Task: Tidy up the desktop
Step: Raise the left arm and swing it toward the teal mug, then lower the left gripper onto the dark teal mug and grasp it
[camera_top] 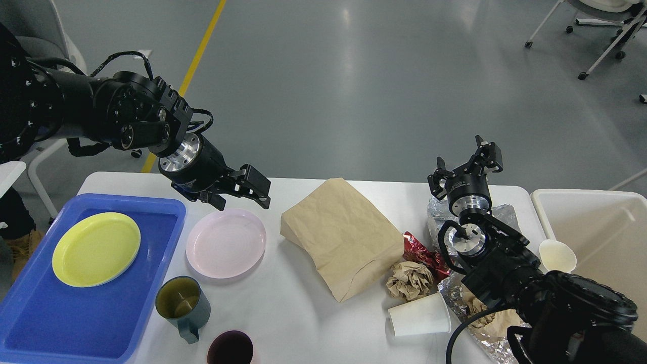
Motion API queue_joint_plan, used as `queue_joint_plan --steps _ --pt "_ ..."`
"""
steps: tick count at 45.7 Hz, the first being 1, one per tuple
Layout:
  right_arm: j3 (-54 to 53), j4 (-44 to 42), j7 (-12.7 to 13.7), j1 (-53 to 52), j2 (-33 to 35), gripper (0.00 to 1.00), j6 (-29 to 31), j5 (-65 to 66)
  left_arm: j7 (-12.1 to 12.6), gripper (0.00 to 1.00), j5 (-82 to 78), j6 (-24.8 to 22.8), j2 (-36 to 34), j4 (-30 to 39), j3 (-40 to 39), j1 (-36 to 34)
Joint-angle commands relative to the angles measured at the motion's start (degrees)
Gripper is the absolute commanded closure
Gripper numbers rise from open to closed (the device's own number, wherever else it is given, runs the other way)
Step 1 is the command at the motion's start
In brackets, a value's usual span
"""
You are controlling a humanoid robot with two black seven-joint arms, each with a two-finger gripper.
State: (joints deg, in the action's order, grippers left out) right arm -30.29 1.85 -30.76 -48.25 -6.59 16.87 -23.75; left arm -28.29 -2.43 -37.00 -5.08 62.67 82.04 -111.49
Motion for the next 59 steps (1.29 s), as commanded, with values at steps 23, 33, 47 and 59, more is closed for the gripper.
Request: queue_joint_plan --steps 23,33,47,59 --pt "0.05 -0.09 0.0 0.0 0.0 0.0 0.0 0.02 -0.45 0.01 0.58 -0.18 -2.65 0.52 -3.46 0.13" --pt "-0.03 0.0 0.0 0.0 0.0 0.0 0.0 0.02 -0.01 0.01 -0.3 -9.3 -1.95 2.9 -2.94 0.75" --pt "0.05 0.0 0.0 0.08 0.0 0.0 0.0 0.02 -0.45 0.01 -0.48 -18.0 -2.47 4.91 5.14 4.17" --pt "-0.03 0.0 0.0 0.08 0.0 0.0 0.0 0.02 -0.45 0.01 -0.48 -18.0 -4.58 5.09 12.53 5.75"
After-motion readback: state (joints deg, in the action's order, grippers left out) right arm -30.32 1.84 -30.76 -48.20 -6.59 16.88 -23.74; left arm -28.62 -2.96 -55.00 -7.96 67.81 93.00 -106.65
